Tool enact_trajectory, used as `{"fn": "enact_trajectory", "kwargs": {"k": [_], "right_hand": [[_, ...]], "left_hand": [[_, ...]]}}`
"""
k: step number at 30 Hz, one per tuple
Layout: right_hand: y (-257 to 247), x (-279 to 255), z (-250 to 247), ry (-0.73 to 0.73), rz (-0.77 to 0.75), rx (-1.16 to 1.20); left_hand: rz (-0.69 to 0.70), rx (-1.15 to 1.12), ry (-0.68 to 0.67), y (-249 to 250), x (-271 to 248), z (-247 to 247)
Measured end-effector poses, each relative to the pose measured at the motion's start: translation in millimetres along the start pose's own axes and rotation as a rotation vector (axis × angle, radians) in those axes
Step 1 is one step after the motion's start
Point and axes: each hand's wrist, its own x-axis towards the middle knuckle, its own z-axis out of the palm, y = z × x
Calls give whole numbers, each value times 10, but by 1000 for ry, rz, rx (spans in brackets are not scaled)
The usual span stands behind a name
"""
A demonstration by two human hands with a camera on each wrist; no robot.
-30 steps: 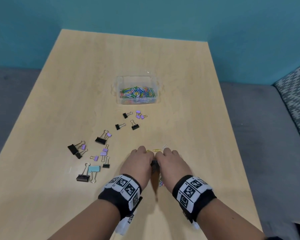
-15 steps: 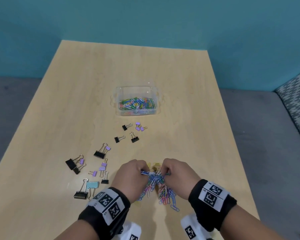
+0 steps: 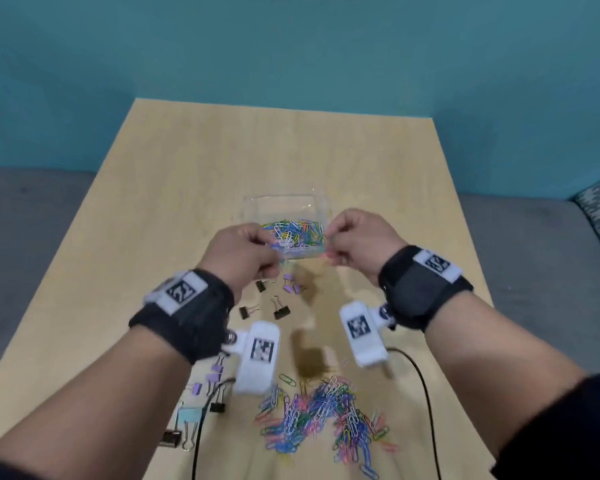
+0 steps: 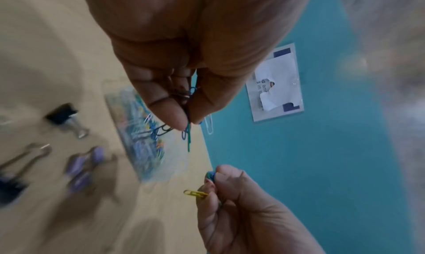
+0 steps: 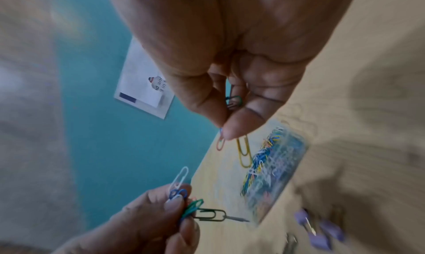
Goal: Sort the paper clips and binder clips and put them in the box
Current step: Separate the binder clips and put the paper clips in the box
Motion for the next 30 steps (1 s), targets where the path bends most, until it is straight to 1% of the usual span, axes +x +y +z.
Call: {"fn": "enact_trajectory", "kwargs": {"k": [3, 6, 9, 11, 13, 15, 17, 19, 21, 23, 24, 26, 28, 30], "right_hand": [[-117, 359, 114, 73, 22, -43], [-164, 570, 249, 122, 46, -110], [-160, 610, 253, 68, 82, -150], [-86, 561, 136, 72, 78, -212], [46, 386, -9, 125, 5, -335], [271, 93, -106, 111, -49, -504], [573, -287, -139, 8, -72, -731], [914, -662, -119, -142, -125, -950], [1263, -943, -52, -277, -180, -1102], [1537, -1137, 30, -329, -258, -1235], [1624, -1221, 72, -328, -282, -1277], [1719, -1413, 142, -309, -281, -1301], [1805, -1604, 171, -313, -293, -1297], [1852, -1755, 136, -304, -347, -1269]], "left_hand": [[25, 71, 63, 177, 360, 0], [31, 172, 102, 254, 583, 57], [-9, 283, 51, 233, 641, 71], [-14, 307, 39, 158, 585, -11], [36, 336, 52, 62, 418, -111], [91, 444, 28, -79, 132, -171], [148, 624, -62, -312, -212, -158], [237, 851, -197, -617, -546, -77], [312, 1020, -322, -978, -801, 34], [359, 1162, -367, -1320, -1008, 142], [389, 1240, -371, -1452, -1094, 184], [451, 1360, -371, -1619, -1236, 241], [515, 1385, -379, -1731, -1326, 247], [564, 1377, -421, -1786, -1380, 200]]}}
